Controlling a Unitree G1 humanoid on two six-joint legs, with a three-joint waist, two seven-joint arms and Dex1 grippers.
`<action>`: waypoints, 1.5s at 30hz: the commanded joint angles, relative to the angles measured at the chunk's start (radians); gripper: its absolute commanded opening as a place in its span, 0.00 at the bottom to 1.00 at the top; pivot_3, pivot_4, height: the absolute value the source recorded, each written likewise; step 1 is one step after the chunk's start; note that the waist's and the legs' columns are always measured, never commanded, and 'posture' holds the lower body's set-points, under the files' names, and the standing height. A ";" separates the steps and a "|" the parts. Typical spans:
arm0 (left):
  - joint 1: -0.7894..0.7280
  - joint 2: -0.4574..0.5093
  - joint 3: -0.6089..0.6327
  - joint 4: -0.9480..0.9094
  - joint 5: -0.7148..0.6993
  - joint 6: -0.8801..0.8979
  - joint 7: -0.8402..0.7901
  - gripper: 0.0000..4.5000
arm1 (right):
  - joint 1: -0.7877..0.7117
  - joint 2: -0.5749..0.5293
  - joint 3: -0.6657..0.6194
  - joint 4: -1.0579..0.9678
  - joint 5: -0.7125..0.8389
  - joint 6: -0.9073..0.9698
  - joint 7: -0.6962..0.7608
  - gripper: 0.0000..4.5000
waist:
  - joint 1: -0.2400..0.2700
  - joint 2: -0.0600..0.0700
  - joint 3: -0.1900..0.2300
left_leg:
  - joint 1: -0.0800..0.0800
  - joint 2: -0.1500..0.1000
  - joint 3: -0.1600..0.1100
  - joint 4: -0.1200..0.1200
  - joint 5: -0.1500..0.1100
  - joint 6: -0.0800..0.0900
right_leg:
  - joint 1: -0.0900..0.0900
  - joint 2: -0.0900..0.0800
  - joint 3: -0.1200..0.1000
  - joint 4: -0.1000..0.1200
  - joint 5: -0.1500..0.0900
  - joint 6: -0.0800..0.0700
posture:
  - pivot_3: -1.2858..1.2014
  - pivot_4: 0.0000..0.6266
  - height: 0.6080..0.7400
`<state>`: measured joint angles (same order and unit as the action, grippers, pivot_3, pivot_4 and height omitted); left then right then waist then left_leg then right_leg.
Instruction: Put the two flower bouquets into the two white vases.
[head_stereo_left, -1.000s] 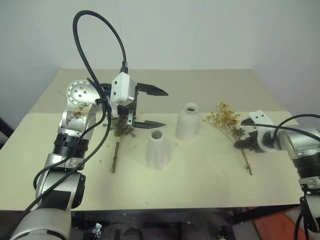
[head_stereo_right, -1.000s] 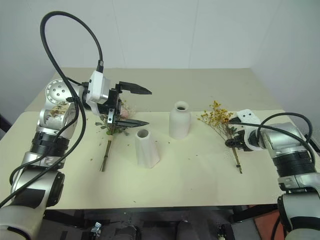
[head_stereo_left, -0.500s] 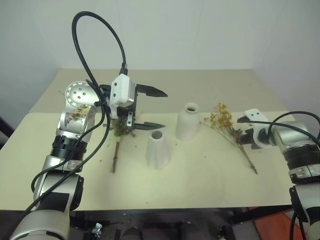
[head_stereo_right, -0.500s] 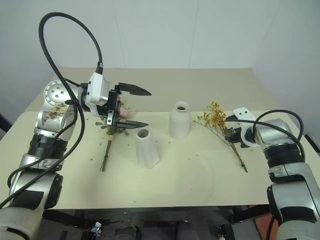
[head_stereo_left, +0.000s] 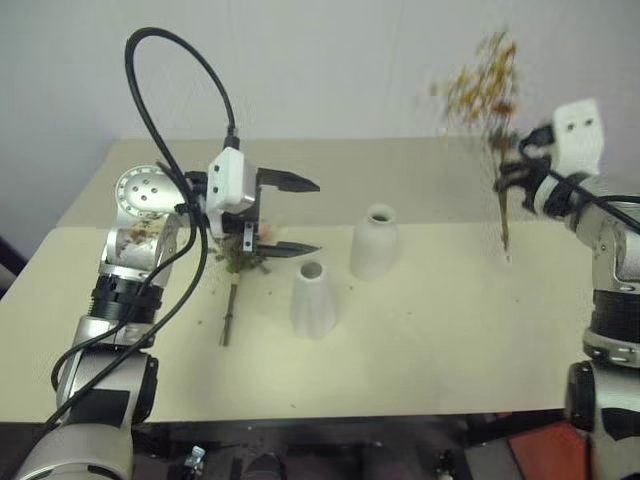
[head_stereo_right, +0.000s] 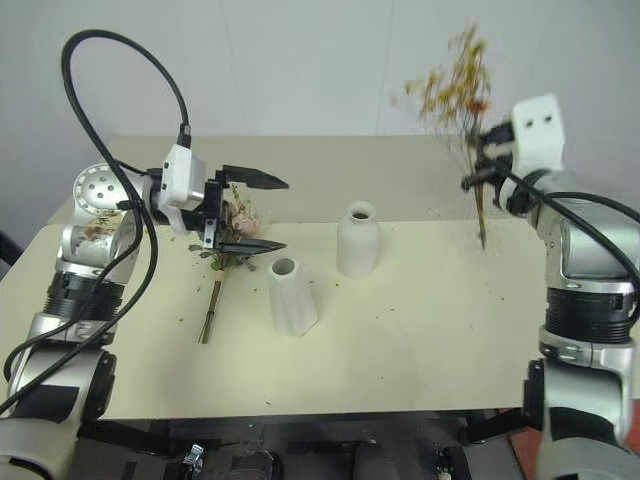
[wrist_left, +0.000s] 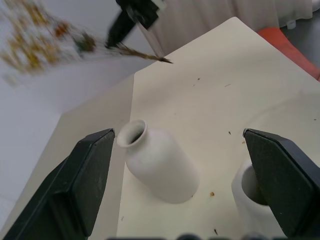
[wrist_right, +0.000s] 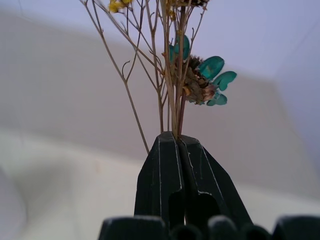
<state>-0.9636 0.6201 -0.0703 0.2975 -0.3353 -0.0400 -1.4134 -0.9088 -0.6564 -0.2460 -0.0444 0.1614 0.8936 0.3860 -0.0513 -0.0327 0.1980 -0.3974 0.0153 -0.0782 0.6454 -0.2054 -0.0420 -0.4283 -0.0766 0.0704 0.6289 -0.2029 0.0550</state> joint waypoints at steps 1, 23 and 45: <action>0.002 0.017 0.042 -0.004 -0.007 0.009 0.030 1.00 | -0.003 0.108 -0.093 -0.095 0.043 -0.191 -0.095 0.01 | 0.000 0.000 0.000 | 0.000 0.000 0.000 0.000 0.000 0.000 | 0.000 0.000 0.000 0.000 0.000 0.000 | 0.52 0.24 1.00; 0.151 0.016 0.100 -0.085 -0.049 0.143 0.128 1.00 | 0.028 0.490 -0.030 0.117 0.236 -0.734 -0.028 0.01 | -0.018 0.001 0.000 | 0.001 0.000 -0.001 -0.001 0.000 0.000 | 0.000 0.000 0.000 0.001 0.002 -0.003 | 0.52 0.24 1.00; 0.180 0.030 0.114 -0.116 -0.042 0.152 0.152 1.00 | 0.194 0.520 0.077 0.160 0.207 -0.857 0.023 0.01 | -0.019 0.001 0.000 | 0.001 0.000 -0.001 -0.001 0.000 0.000 | 0.000 0.000 0.000 0.001 0.002 -0.003 | 0.52 0.24 1.00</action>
<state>-0.7800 0.6324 0.0147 0.2152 -0.3598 0.1132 -1.2683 -0.7126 -0.1363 -0.1724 0.1294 0.3743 0.0872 0.3958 -0.0703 -0.0319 0.1983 -0.3959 0.0154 -0.0788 0.6447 -0.2054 -0.0419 -0.4278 -0.0763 0.0704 0.6299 -0.2012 0.0522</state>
